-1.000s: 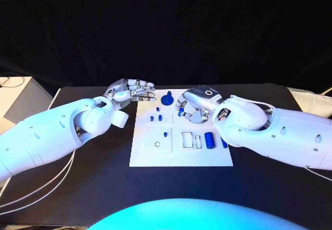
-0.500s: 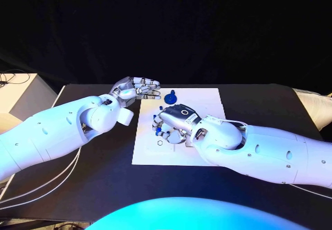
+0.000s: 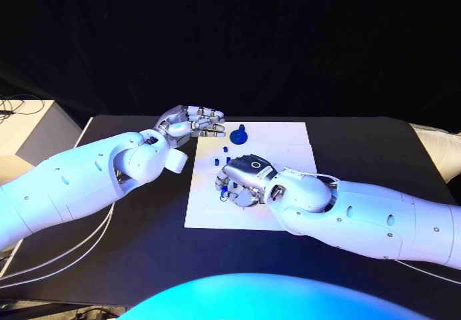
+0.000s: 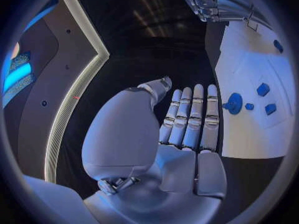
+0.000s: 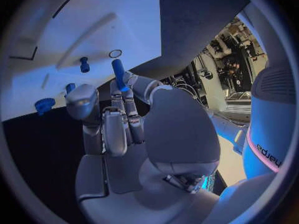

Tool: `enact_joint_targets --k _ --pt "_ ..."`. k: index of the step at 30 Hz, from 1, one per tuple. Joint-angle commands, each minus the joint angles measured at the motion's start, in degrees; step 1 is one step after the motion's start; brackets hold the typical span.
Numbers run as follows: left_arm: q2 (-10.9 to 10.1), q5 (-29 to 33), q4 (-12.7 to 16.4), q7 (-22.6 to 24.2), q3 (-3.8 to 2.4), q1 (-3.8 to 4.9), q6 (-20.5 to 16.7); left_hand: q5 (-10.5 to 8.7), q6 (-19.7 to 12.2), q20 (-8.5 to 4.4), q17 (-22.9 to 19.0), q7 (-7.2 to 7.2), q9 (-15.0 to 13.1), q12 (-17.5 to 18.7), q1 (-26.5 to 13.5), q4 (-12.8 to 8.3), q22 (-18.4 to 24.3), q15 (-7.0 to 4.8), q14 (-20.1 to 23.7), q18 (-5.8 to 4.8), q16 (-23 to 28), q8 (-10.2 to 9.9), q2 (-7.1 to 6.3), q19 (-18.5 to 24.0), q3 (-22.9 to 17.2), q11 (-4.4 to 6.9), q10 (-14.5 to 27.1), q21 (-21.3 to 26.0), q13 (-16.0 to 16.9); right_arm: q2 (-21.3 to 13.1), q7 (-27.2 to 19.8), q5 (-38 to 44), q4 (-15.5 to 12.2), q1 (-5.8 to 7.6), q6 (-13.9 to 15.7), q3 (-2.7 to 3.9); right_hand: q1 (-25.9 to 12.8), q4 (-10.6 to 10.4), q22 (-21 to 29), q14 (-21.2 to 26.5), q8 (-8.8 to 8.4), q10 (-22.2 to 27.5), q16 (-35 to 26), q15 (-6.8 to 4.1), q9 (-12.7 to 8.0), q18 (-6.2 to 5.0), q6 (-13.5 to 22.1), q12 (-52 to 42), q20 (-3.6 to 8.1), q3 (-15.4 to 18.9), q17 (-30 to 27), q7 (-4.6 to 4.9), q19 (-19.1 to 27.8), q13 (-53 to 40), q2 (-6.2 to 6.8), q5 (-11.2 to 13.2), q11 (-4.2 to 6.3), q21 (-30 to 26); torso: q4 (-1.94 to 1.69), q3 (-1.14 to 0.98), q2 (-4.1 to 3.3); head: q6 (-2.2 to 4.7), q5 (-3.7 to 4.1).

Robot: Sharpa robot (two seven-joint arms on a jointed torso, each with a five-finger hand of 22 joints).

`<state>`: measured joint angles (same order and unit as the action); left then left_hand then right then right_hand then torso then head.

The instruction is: Assemble the parts on the task board

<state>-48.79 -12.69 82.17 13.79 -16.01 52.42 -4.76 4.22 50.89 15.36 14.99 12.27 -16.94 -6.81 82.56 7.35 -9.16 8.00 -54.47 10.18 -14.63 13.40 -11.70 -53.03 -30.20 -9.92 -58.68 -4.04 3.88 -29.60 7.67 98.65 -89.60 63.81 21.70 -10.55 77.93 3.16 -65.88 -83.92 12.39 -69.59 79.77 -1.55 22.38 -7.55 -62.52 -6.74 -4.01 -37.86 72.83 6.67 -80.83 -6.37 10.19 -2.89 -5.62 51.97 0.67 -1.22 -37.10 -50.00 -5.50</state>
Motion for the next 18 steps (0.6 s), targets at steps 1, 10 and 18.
enact_joint_targets --k 1,10,18 --pt "0.1 0.4 0.2 0.9 -0.04 -0.01 0.1 -0.10 0.2 -0.14 0.1 0.00 0.1 -0.2 0.5 0.0 0.1 0.02 0.2 0.34 -0.3 0.3 -0.02 -0.4 0.3 0.06 0.1 0.3 0.0 0.3 0.1 1.1 0.2 -0.22 -2.1 -0.05 2.5 0.3 0.0 -2.7 0.25 -3.0 0.1 -0.39 0.0 0.62 -0.4 -1.7 0.40 0.0 -0.1 0.22 0.0 -2.8 -1.88 -0.2 2.82 -0.3 0.00 -0.02 0.01 0.00 -0.01" --pt "0.0 0.4 0.2 0.9 -0.04 -0.01 0.1 -0.10 0.2 -0.14 0.1 0.00 0.1 -0.2 0.5 0.0 0.1 0.02 0.2 0.34 -0.3 0.3 -0.02 -0.4 0.3 0.06 0.1 0.3 0.0 0.5 0.4 1.6 1.0 -0.50 -2.4 -0.22 2.5 0.3 0.1 -2.7 0.24 -3.0 0.1 -0.38 0.1 0.62 -0.3 -1.7 0.41 -0.1 -0.1 0.25 0.0 -2.8 -1.88 -0.2 2.80 -0.4 -0.01 0.03 0.02 0.00 -0.24" --pt "-0.1 0.4 0.2 0.8 -0.04 -0.01 0.2 -0.10 0.2 -0.14 0.1 0.00 0.1 -0.2 0.5 0.0 0.1 0.02 0.2 0.34 -0.3 0.3 -0.02 -0.4 0.3 0.06 0.1 0.3 0.0 0.8 0.5 1.7 1.4 -0.72 -2.2 -0.31 2.5 0.4 0.0 -2.7 0.23 -3.0 0.1 -0.36 0.1 0.64 -0.4 -1.7 0.41 -0.1 0.0 0.28 0.0 -2.9 -1.89 -0.2 2.78 -0.3 -0.04 0.01 0.00 0.00 -0.29"
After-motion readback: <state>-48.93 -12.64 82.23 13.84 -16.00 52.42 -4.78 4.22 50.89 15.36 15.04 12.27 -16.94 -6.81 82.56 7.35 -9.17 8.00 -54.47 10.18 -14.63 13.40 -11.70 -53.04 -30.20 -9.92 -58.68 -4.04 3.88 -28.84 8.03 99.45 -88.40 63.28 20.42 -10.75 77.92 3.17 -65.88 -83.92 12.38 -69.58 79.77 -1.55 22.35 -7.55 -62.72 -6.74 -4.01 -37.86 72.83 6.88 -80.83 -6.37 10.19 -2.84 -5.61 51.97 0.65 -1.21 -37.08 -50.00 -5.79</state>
